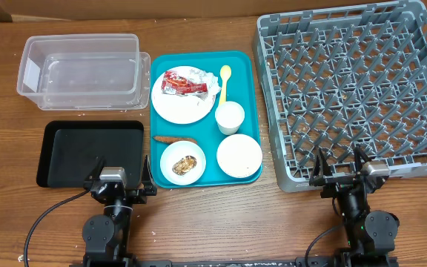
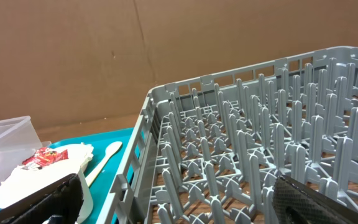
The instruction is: Sort waste into correct bins and load items into the dishwasher
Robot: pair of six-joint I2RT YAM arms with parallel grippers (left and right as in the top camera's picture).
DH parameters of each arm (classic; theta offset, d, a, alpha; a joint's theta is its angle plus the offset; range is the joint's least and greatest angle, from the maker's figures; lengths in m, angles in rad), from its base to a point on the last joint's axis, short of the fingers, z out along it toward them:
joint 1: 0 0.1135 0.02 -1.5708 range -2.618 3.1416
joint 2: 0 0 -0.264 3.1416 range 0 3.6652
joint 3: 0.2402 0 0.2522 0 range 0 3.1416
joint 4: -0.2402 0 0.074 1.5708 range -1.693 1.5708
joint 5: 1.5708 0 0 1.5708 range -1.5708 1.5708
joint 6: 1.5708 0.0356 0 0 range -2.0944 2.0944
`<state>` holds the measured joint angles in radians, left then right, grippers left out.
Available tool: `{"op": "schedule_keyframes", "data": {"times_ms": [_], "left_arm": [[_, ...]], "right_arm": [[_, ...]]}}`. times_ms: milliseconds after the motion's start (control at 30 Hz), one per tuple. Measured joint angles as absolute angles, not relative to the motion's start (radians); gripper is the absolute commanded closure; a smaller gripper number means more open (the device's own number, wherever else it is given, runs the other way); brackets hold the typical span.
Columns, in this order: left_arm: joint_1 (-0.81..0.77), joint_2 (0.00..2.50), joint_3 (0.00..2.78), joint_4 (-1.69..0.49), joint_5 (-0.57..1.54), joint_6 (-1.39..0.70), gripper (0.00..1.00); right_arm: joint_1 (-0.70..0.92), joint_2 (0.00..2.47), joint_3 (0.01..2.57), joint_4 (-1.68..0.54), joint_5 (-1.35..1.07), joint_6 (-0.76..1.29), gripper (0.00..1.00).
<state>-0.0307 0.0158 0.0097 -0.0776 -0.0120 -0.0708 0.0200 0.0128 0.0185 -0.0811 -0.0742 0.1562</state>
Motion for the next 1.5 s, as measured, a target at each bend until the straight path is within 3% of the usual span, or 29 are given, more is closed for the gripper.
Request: {"op": "schedule_keyframes", "data": {"times_ms": [767,1500], "left_arm": [[-0.031,0.016,0.009,-0.053,-0.011,-0.072,0.0],[-0.031,0.016,0.009,0.052,0.223,-0.261,0.0]], "right_arm": [[0.02,0.013,0.019,-0.081,-0.074,0.157,0.0],[0.02,0.013,0.019,-0.081,-0.074,0.156,0.0]]}}
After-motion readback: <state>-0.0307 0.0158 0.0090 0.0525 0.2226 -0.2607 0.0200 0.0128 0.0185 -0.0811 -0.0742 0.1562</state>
